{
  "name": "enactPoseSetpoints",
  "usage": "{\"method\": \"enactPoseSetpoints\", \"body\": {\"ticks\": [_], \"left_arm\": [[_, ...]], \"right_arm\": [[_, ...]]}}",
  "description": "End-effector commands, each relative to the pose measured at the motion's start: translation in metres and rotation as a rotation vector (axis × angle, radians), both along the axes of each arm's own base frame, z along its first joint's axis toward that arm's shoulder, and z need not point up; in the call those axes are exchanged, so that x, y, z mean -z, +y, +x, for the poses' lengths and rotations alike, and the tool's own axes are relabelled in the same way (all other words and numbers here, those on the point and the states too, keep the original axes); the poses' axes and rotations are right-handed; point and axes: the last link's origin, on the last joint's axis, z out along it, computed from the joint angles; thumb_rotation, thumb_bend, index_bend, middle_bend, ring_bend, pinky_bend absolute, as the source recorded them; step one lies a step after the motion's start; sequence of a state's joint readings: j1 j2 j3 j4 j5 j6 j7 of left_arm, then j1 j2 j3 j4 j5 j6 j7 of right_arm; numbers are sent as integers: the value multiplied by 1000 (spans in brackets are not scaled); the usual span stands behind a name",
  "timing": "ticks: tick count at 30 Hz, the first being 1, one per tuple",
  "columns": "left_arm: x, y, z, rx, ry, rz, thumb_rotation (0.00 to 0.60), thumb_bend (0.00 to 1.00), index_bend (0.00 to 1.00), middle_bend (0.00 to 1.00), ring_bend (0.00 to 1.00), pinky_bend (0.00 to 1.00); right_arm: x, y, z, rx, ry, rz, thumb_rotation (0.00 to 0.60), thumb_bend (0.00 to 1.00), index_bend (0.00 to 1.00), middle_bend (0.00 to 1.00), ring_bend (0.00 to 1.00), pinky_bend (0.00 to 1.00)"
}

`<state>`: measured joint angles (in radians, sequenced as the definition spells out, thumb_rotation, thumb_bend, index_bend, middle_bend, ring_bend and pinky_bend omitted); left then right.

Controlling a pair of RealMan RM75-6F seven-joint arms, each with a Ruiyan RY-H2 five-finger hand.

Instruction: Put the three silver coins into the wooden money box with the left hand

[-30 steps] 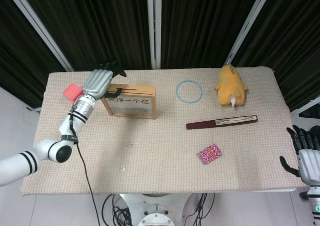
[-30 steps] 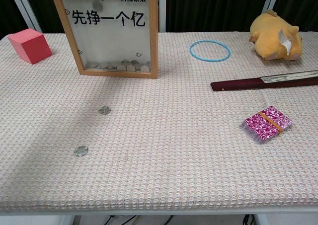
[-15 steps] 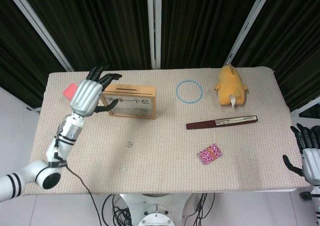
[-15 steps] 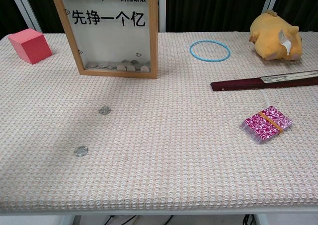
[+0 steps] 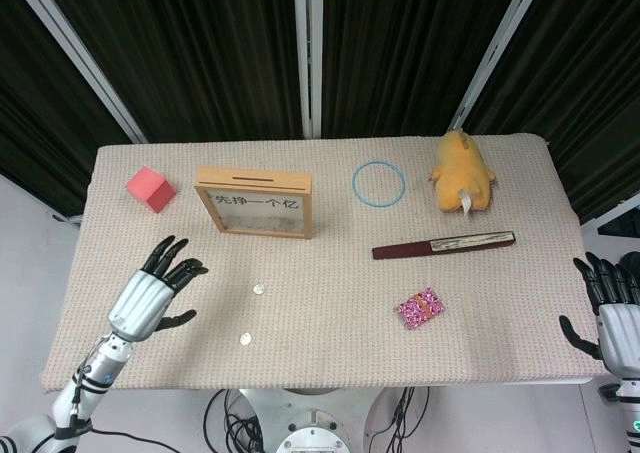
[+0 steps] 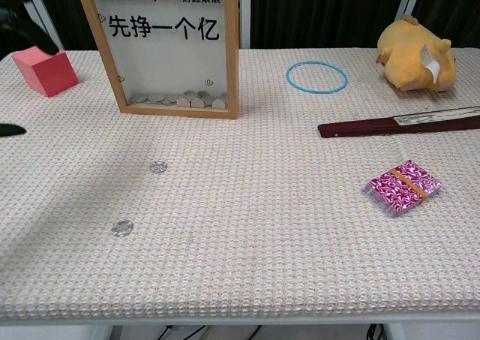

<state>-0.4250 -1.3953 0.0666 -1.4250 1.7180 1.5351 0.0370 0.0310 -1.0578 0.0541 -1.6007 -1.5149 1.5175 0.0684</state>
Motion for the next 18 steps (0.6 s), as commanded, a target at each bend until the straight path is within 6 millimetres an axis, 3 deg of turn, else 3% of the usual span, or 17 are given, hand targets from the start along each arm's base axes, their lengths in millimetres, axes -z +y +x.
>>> {"method": "enactPoseSetpoints", "body": {"ticks": [1,6,9,18], "left_arm": [[31,-9,-14,-21,-10,-46,600,5,289,279,41,5],[66,-4,-17,-14,53,-110,600,105,289,274,41,4],[81,-2,-16,-8,55,-130,600,117,301,273,41,4],[102,9,-8,19,53,-91,600,118,350,279,41,6]], "right_arm": [[-2,3,0,4,5,-5,600,278,0,0,0,0],[-4,7,-3,20,5,-8,600,278,0,0,0,0],[-3,9,-5,29,8,-5,600,277,0,0,0,0],[-1,6,-6,38,13,8,600,278,0,0,0,0]]}}
